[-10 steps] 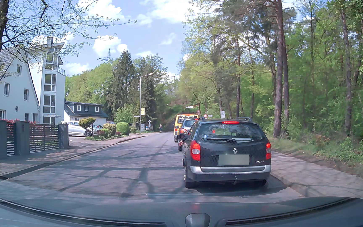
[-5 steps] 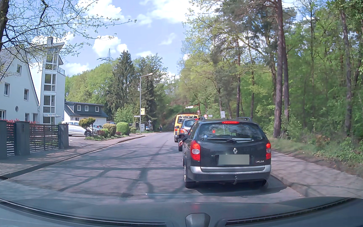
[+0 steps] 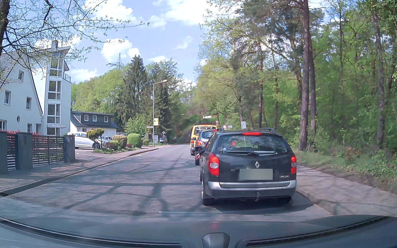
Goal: Follow the waypoints while adhering to traffic rules and regulations
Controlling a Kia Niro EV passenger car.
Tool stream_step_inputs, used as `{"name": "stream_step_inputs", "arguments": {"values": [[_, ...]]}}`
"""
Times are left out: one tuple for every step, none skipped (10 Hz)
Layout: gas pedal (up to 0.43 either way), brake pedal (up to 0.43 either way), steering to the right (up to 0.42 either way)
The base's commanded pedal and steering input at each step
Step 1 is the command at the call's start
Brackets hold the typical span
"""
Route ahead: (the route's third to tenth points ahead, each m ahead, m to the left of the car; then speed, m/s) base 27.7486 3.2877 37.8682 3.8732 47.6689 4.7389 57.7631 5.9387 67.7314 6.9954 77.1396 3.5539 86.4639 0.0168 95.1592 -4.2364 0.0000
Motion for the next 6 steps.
{"name": "stream_step_inputs", "arguments": {"values": [[0.000, 0.159, 0.001], [0.000, 0.159, 0.001], [0.000, 0.159, 0.002], [0.000, 0.159, 0.001], [0.000, 0.159, 0.001], [0.000, 0.159, 0.001]]}}
